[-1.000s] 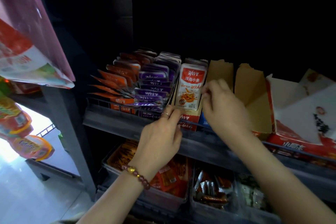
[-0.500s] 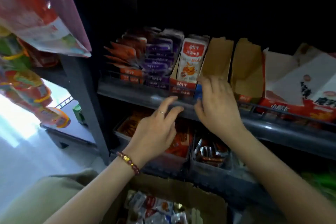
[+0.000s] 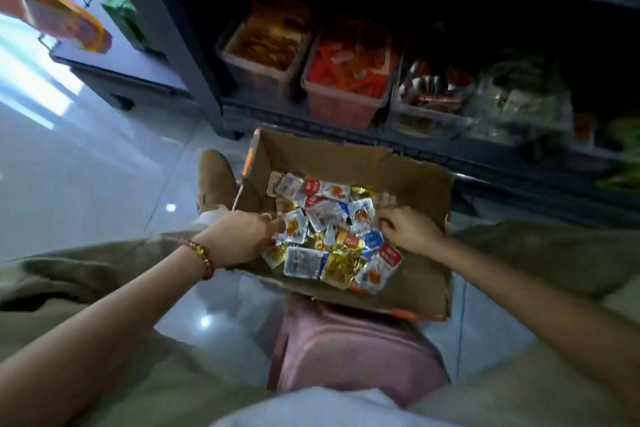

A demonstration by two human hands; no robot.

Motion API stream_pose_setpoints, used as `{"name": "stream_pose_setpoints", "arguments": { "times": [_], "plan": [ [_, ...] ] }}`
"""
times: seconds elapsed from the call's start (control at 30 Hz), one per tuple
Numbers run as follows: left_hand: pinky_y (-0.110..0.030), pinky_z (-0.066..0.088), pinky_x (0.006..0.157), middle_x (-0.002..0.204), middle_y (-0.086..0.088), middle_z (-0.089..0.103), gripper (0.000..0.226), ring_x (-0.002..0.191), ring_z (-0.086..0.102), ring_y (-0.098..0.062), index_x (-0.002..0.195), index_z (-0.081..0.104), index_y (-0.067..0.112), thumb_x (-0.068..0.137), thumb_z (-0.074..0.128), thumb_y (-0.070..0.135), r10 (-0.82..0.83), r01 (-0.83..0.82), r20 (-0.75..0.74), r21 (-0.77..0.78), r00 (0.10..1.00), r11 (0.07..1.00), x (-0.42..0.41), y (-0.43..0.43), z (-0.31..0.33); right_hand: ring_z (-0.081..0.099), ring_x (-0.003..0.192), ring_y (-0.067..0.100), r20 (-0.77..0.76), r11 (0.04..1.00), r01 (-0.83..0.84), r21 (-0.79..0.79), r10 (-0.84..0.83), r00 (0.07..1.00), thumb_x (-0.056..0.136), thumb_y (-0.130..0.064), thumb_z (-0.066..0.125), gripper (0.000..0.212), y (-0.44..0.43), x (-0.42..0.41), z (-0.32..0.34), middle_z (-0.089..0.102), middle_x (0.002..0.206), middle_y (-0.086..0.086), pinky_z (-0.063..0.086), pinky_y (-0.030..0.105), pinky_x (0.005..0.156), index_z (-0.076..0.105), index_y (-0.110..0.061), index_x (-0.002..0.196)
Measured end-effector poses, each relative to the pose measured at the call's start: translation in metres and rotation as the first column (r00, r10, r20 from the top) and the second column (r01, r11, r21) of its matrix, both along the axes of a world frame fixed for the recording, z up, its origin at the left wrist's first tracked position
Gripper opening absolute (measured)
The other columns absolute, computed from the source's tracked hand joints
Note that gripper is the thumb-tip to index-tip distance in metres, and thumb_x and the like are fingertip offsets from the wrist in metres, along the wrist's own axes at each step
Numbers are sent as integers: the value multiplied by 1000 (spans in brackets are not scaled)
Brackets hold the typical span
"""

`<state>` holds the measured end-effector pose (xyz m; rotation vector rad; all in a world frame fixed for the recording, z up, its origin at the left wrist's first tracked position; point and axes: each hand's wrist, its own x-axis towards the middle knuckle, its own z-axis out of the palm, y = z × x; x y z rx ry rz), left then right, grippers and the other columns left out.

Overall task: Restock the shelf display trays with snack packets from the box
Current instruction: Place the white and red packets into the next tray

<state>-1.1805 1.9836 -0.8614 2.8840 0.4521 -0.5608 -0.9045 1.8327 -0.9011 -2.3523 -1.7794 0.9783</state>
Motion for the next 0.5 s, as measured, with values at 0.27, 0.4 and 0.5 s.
{"name": "stream_pose_setpoints", "arguments": {
  "times": [0.27,0.4,0.5],
  "plan": [
    [-35,47,70,93,-9,65,22,83,63,-30,112,57,14,93,47,18,65,-58,46,-145,997,988,-12,-3,-20,31,135,33,153,893,161,-420,-106,983,88,1,50,71,-24,-44,-87,17,153,15,37,38,106,17,-11,149],
    [-37,47,65,89,-7,63,22,77,62,-29,112,56,14,93,46,17,28,-18,72,-141,997,990,-13,-8,-23,26,138,33,182,834,-13,-551,136,974,92,-3,44,64,-38,-38,-96,7,158,9,38,36,104,22,-24,148],
    [-37,47,67,90,-5,63,23,78,61,-27,113,55,17,95,42,20,22,-12,67,-148,997,989,-15,-10,-25,43,125,30,273,834,-105,-542,292,917,93,-3,45,58,-37,-31,-96,19,152,12,43,34,91,27,-19,145]
  ]
}}
